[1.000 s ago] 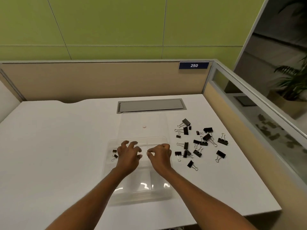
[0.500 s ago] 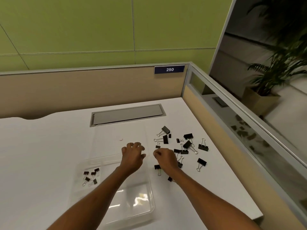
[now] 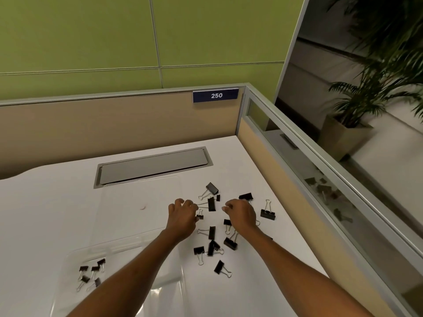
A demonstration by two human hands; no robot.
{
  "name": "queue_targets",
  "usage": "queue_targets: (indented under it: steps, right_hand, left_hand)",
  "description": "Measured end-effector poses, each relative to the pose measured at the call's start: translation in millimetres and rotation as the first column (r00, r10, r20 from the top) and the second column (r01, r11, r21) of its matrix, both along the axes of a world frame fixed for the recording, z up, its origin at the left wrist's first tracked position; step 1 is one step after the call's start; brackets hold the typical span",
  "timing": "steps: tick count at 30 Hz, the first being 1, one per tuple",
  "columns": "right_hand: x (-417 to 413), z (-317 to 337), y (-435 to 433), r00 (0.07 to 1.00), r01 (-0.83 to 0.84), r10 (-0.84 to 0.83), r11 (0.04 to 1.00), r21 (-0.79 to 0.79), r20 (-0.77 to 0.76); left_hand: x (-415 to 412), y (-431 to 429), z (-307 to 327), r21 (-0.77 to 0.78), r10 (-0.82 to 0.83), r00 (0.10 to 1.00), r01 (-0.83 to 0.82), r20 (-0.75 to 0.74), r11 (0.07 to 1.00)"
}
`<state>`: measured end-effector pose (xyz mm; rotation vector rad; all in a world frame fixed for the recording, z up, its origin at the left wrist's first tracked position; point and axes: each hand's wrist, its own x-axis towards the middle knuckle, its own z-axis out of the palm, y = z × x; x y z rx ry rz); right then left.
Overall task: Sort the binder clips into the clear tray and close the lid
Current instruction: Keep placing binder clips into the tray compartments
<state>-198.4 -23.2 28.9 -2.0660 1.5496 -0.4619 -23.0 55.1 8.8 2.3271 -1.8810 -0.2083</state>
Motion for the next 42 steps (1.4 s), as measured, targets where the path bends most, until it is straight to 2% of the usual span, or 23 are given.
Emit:
queue_targets:
  steps: [4, 10, 20, 23, 32, 42]
  right_hand:
    - [1.3, -6.5, -20.7, 0.997, 0.029, -0.031, 0.999, -0.020, -0.067]
    - [5.6, -22.8, -48.1, 0.979, -0.015, 0.003, 0.998, -0.058, -0.206]
    - [5.1, -44.0, -77.2, 0.900, -0.187, 0.143, 0.980, -0.067, -0.411]
    - [4.6, -44.7, -81.9, 0.877, -0.237, 0.185, 0.970, -0.062, -0.444]
    - [0.4, -52.1, -85.3, 0.836, -0.324, 0.255, 0.944, -0.061, -0.487]
    - [8.8, -55.3, -84.5, 0.851, -0.283, 0.226, 0.958, -0.052, -0.474]
  left_hand:
    - [4.4, -17.0, -8.6, 0.054, 0.003, 1.000, -0.004, 0.012, 0.999]
    - [9.9, -37.5, -19.8, 0.083, -0.025, 0.999, 0.023, 0.023, 0.996]
    - [16.1, -54.1, -40.2, 0.135, -0.104, 0.993, 0.095, 0.061, 0.986]
    - [18.0, -55.0, -46.1, 0.160, -0.135, 0.985, 0.116, 0.109, 0.980]
    - [12.7, -58.5, -38.8, 0.126, -0.139, 0.985, 0.126, 0.099, 0.984]
    - [13.4, -55.0, -44.6, 0.154, -0.183, 0.974, 0.162, 0.136, 0.975]
